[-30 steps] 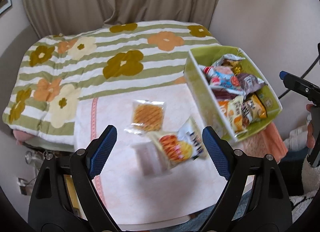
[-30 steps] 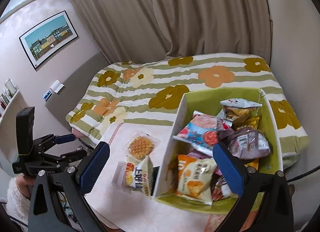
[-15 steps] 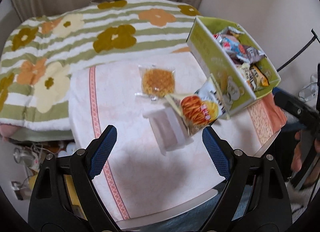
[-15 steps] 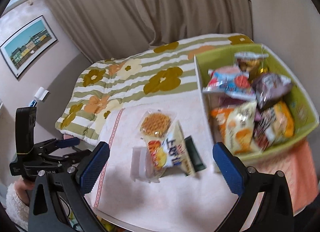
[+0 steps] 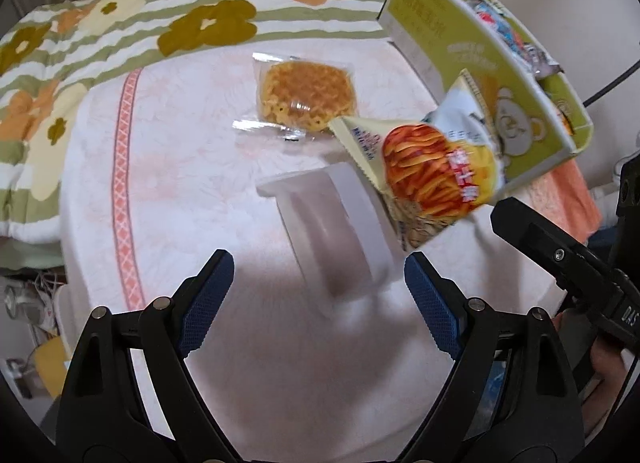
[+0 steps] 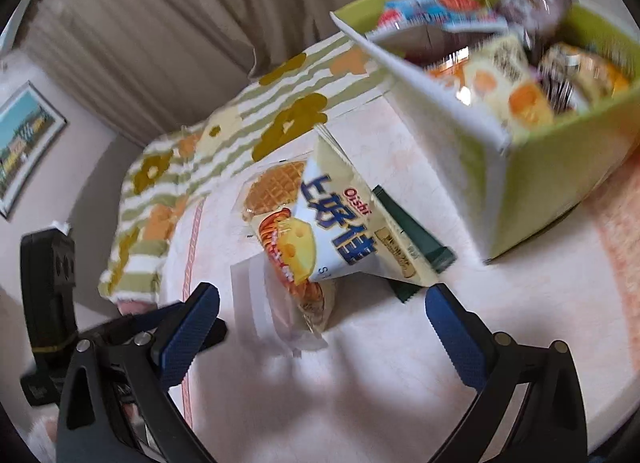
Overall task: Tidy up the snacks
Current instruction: 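Grasp the white wrapped pack with the left tool while the right tool grasps the Oishi chip bag, then carry both packs over the box and open both tools to drop them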
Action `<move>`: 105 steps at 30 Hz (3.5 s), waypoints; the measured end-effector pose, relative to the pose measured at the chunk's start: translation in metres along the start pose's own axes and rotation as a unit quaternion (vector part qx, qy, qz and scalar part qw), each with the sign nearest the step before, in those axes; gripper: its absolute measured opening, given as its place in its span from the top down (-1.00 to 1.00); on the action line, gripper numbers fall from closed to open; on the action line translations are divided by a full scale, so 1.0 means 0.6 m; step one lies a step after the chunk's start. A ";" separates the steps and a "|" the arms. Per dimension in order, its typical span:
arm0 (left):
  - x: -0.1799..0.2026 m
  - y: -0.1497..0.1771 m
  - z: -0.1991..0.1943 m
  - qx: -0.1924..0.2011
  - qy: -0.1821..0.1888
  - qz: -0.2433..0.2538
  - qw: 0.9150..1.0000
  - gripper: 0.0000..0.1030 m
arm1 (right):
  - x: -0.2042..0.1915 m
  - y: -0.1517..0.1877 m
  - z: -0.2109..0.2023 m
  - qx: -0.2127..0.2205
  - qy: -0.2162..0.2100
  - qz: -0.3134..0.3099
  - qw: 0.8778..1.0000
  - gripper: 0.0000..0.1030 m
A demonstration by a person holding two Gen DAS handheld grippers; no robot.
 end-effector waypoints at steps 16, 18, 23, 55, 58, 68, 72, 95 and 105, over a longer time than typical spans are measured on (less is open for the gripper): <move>0.020 0.002 0.026 0.005 -0.013 -0.019 1.000 -0.67 | 0.036 -0.019 0.052 0.047 -0.051 -0.012 0.998 -0.99; 0.020 0.001 0.028 0.003 -0.015 -0.021 1.000 -0.67 | 0.036 -0.024 0.055 0.048 -0.054 -0.013 0.997 -0.99; 0.025 -0.003 0.035 -0.002 -0.016 -0.027 0.999 -0.67 | 0.029 -0.036 0.060 0.051 -0.048 -0.038 0.997 -0.53; 0.042 -0.010 0.070 -0.048 -0.029 -0.039 0.998 -0.22 | -0.009 -0.050 -0.005 0.059 -0.019 -0.121 0.991 -0.11; 0.032 -0.005 0.063 -0.045 -0.023 -0.045 0.998 -0.21 | -0.009 -0.055 -0.008 0.062 -0.019 -0.118 0.991 -0.11; 0.009 -0.024 -0.022 0.007 -0.001 -0.047 0.999 -0.20 | -0.043 -0.072 -0.046 0.092 -0.022 -0.120 0.988 -0.11; 0.008 -0.051 -0.068 0.033 0.011 -0.037 0.999 -0.20 | -0.063 -0.090 -0.082 0.113 -0.020 -0.118 0.986 -0.11; 0.302 -0.224 -0.184 0.122 0.044 -0.024 0.991 -0.20 | 0.085 -0.307 -0.328 0.114 -0.008 -0.159 0.981 -0.11; 0.429 -0.246 -0.127 0.098 0.000 -0.002 0.995 -0.70 | 0.160 -0.353 -0.329 0.062 -0.007 -0.180 0.982 -0.11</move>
Point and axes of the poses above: each gripper's, at about its wrist camera, not at the fingertips, and z roughly the way its jaws point, x to its right, y to its underside, the point moved 2 cm from there along z, roughly the way its jaws point, and after that the axes turned 13 degrees about -y, right-handed, at the moved point
